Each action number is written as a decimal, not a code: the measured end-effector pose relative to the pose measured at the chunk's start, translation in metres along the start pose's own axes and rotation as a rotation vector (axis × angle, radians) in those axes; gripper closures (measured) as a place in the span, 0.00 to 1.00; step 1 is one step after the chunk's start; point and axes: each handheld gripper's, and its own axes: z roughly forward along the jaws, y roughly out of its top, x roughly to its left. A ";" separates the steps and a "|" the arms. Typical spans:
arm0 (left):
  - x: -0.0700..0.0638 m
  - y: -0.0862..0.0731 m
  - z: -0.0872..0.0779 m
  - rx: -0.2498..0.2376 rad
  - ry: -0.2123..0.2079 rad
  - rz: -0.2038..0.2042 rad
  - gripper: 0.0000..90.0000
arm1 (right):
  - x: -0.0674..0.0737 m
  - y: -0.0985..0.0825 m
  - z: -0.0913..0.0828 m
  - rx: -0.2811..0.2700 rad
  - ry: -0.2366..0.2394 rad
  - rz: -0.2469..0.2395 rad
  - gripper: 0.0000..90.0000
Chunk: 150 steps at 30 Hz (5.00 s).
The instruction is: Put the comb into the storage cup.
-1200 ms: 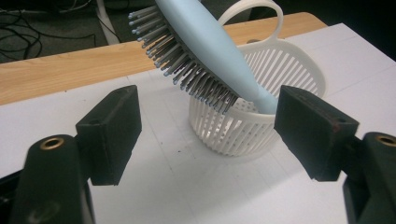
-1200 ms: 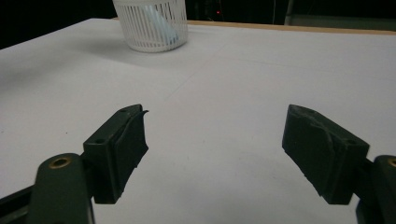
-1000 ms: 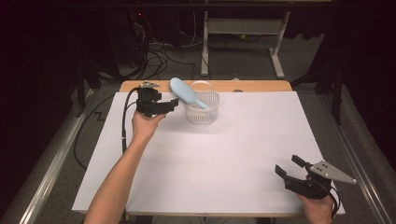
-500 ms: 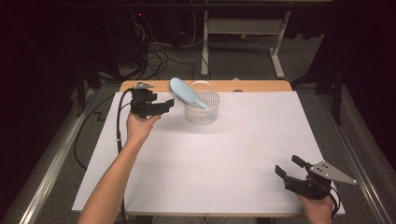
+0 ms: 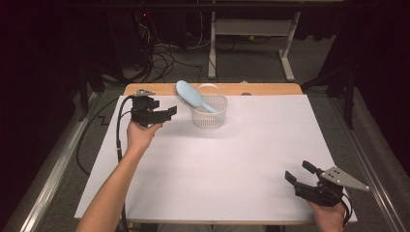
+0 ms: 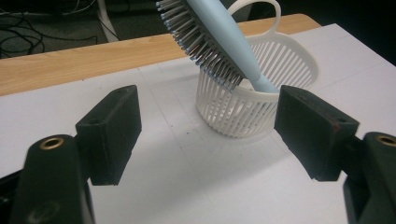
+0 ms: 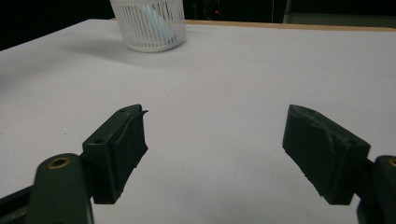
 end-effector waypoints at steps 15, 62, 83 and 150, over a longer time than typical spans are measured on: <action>0.006 -0.010 -0.016 -0.030 -0.013 -0.009 0.23 | 0.001 0.000 0.000 0.001 0.001 -0.003 0.24; 0.017 -0.039 -0.052 -0.053 0.009 -0.010 0.23 | 0.000 0.000 -0.001 -0.006 -0.003 0.001 0.24; 0.018 -0.050 -0.059 -0.057 0.012 -0.011 0.23 | 0.000 0.000 -0.002 -0.010 -0.003 0.000 0.24; 0.024 -0.093 -0.089 -0.103 0.010 -0.040 0.23 | 0.002 0.001 -0.004 -0.021 -0.006 0.000 0.24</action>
